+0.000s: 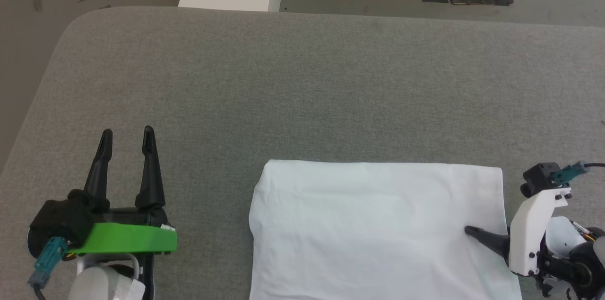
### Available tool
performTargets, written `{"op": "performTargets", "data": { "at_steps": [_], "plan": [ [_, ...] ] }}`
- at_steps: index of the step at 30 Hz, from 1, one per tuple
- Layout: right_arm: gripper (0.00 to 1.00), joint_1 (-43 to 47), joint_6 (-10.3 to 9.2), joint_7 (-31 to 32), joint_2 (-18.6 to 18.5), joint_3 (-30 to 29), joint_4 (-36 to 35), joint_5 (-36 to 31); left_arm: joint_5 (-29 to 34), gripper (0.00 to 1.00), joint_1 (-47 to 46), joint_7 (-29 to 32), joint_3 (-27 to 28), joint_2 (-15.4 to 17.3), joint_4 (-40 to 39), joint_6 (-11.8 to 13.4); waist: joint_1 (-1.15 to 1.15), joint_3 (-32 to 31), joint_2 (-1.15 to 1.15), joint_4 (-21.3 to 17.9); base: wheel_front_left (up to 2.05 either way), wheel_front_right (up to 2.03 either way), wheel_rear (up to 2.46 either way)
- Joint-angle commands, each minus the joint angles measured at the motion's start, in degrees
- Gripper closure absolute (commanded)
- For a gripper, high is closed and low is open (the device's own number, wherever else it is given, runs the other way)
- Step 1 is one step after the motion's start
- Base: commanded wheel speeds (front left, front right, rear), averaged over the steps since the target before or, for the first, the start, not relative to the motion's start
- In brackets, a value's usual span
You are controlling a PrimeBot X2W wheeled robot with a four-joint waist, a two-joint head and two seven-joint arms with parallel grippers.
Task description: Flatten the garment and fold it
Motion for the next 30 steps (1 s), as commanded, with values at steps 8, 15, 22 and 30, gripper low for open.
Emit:
{"op": "performTargets", "data": {
  "at_steps": [8,15,22,30],
  "plan": [
    [1.00,-0.16,-0.08,-0.56,0.33,-0.54,3.36,0.25,0.76,0.00,-0.29,-0.21,0.58,-1.00,0.13,-0.59,0.00,0.07,0.34,-0.34,0.00,0.00,0.00],
    [1.00,0.05,-0.08,-1.48,-2.83,-6.96,5.27,-0.91,0.93,0.00,-0.15,-0.21,0.69,-1.38,0.13,-0.77,0.00,-0.06,0.34,-0.53,0.00,0.00,0.00],
    [1.00,0.30,-0.08,-0.05,-5.06,-17.73,9.39,-6.29,0.95,0.00,-0.29,-0.21,0.14,-1.32,0.47,-0.89,0.00,0.08,0.34,-0.79,0.00,0.00,0.00],
    [1.00,-0.98,-0.08,3.20,-2.90,-23.84,7.73,-14.78,0.58,0.00,-0.21,-0.21,-0.15,-1.50,1.16,-0.94,0.00,-0.84,0.34,-1.57,0.00,0.00,0.00]
  ]
}}
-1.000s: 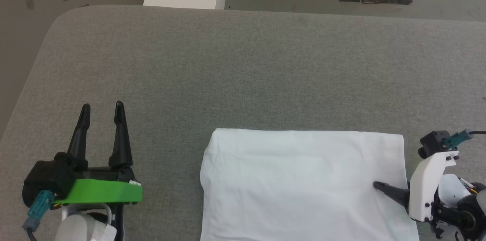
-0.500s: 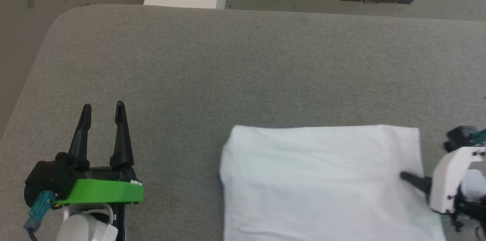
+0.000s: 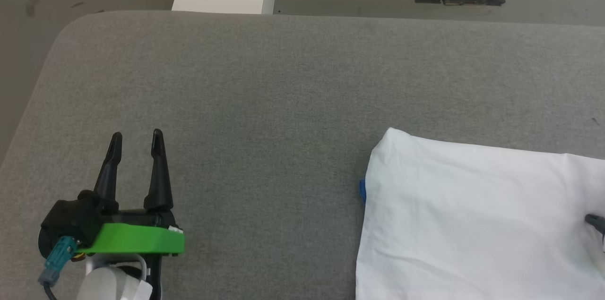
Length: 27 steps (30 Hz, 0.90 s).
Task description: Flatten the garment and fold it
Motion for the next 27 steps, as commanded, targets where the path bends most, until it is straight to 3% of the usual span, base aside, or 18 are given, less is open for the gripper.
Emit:
{"op": "performTargets", "data": {
  "at_steps": [1,10,16,21,27],
  "plan": [
    [1.00,-0.32,-0.26,1.45,0.00,0.51,-1.84,-2.09,0.11,0.00,-0.19,-0.21,-0.08,-0.20,0.18,-0.35,0.00,-0.48,0.34,-0.24,0.00,0.00,0.00],
    [1.00,-0.55,-0.26,15.95,1.17,5.64,-19.73,-6.16,-0.28,0.00,0.55,-0.22,-0.61,-0.11,0.99,-0.38,0.00,-3.13,0.34,-0.88,0.00,0.00,0.00],
    [1.00,-1.35,-0.26,21.66,3.42,11.16,-28.91,-5.67,-0.73,0.00,0.98,-0.22,-1.25,-0.16,1.34,-0.39,0.00,-4.20,0.34,-0.72,0.00,0.00,0.00],
    [1.00,-3.73,-0.26,22.26,6.55,16.89,-30.40,-5.07,-1.30,0.00,1.29,-0.22,-1.65,-0.09,1.19,-0.39,0.00,-4.04,0.34,-0.26,0.00,0.00,0.00],
    [1.00,-7.36,-0.26,19.63,9.95,22.74,-26.17,-5.00,-1.89,0.00,1.14,-0.22,-1.92,-0.09,0.94,-0.39,0.00,-2.76,0.34,0.78,0.00,0.00,0.00]
  ]
}}
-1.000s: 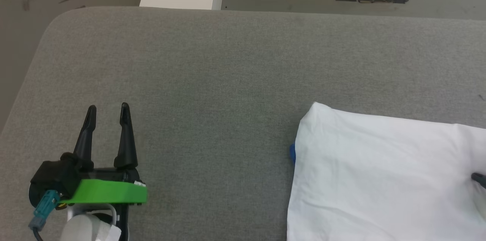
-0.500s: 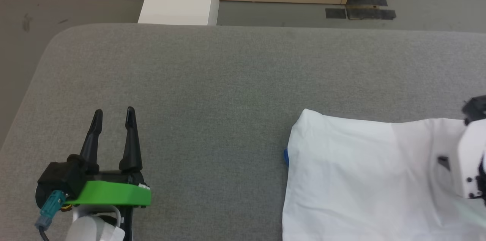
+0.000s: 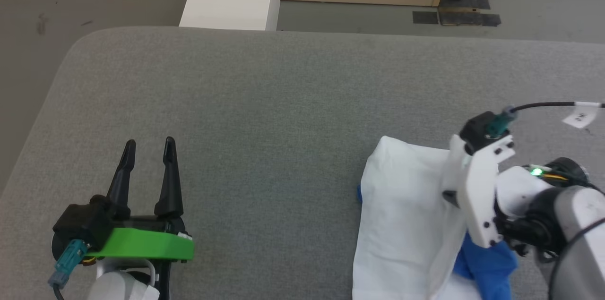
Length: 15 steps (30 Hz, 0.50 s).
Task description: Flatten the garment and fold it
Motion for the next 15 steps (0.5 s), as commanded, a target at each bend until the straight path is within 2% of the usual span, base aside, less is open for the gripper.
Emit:
{"op": "performTargets", "data": {
  "at_steps": [1,8,15],
  "plan": [
    [1.00,-1.55,-0.09,-1.09,0.61,1.20,1.11,0.23,-0.39,0.00,0.27,-0.22,0.03,0.00,-0.08,-0.39,0.00,0.67,0.34,0.58,0.00,0.00,0.00],
    [1.00,-5.96,-0.09,-5.66,3.22,7.51,8.08,0.75,-0.85,0.00,-0.55,-0.22,-0.43,0.01,0.08,-0.39,0.00,2.17,0.34,2.01,0.00,0.00,0.00],
    [1.00,-7.92,-0.09,-8.90,3.95,10.99,14.26,0.94,-1.41,0.00,-1.12,-0.22,-0.97,-0.35,0.43,-0.39,0.00,2.97,0.34,3.48,0.00,0.00,0.00]
  ]
}}
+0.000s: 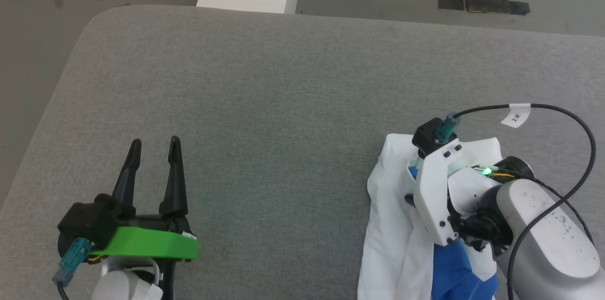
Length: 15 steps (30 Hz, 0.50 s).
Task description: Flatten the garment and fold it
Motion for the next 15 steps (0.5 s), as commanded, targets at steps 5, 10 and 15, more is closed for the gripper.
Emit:
{"op": "performTargets", "data": {
  "at_steps": [5,10,15],
  "plan": [
    [0.20,-1.49,-0.09,-3.00,0.40,1.53,2.89,0.09,-0.94,0.00,-0.83,-0.21,-0.17,-0.53,0.16,-0.39,0.00,0.62,0.34,1.03,0.00,0.00,0.00],
    [0.00,-3.04,-0.09,-5.24,0.46,4.77,0.69,1.17,-0.98,0.00,-0.39,-0.21,0.02,-0.61,0.50,-0.39,0.00,-0.23,0.34,0.79,0.00,0.00,0.00],
    [0.00,-4.15,-0.09,-6.05,-0.25,7.83,-3.98,2.35,-0.94,0.00,0.09,-0.21,-0.06,-0.54,0.79,-0.39,0.00,-1.61,0.34,-0.22,0.00,0.00,0.00]
  ]
}}
